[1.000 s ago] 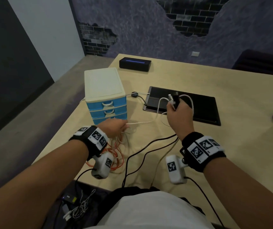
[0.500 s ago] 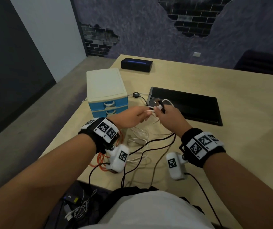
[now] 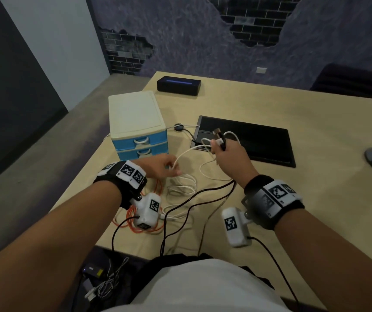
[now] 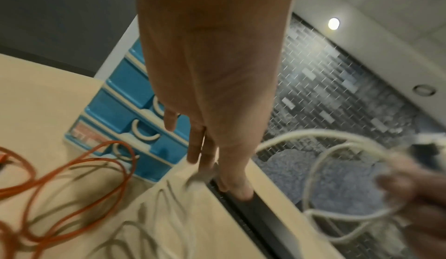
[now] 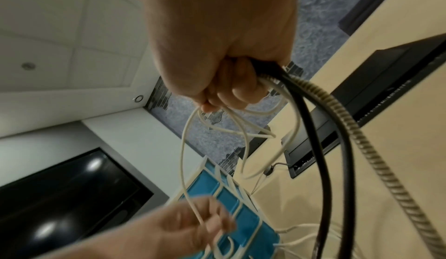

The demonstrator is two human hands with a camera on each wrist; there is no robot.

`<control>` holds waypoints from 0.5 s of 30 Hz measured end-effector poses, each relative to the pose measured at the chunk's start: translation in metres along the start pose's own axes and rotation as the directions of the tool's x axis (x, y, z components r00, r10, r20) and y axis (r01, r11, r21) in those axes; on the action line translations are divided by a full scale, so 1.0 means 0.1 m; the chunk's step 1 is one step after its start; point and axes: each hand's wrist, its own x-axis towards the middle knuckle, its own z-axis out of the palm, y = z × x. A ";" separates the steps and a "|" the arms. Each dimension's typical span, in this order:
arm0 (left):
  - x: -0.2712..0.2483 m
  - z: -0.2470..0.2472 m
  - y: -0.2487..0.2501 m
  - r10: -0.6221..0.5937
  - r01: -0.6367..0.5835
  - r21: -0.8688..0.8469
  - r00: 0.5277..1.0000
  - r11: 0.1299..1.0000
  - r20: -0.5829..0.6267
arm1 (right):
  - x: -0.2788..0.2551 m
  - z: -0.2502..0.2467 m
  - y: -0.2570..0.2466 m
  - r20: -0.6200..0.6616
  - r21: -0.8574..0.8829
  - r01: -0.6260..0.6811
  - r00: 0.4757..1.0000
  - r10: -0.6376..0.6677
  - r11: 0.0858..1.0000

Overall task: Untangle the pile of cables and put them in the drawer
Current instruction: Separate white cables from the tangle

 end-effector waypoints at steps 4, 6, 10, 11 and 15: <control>-0.12 -0.12 0.31 0.119 -0.148 -0.297 0.987 0.943 -0.111 | 0.00 0.12 -0.05 0.088 -0.097 0.071 0.994 -0.062 0.993; -0.19 -0.14 0.45 0.142 -0.205 -0.402 0.973 0.892 -0.183 | -0.01 0.19 -0.08 0.146 -0.102 0.100 0.986 -0.084 0.990; -0.32 -0.10 0.36 0.039 -0.156 -0.537 0.974 0.829 -0.223 | -0.02 0.29 -0.16 0.202 -0.048 0.140 0.971 -0.128 0.989; -0.37 -0.07 0.28 0.022 -0.124 -0.539 0.981 0.833 -0.192 | -0.01 0.32 -0.17 0.206 -0.063 0.147 0.970 -0.131 0.987; -0.58 0.07 -0.08 -0.031 0.058 -0.398 0.997 0.915 0.072 | 0.02 0.41 -0.22 0.241 -0.155 0.114 0.968 -0.075 0.981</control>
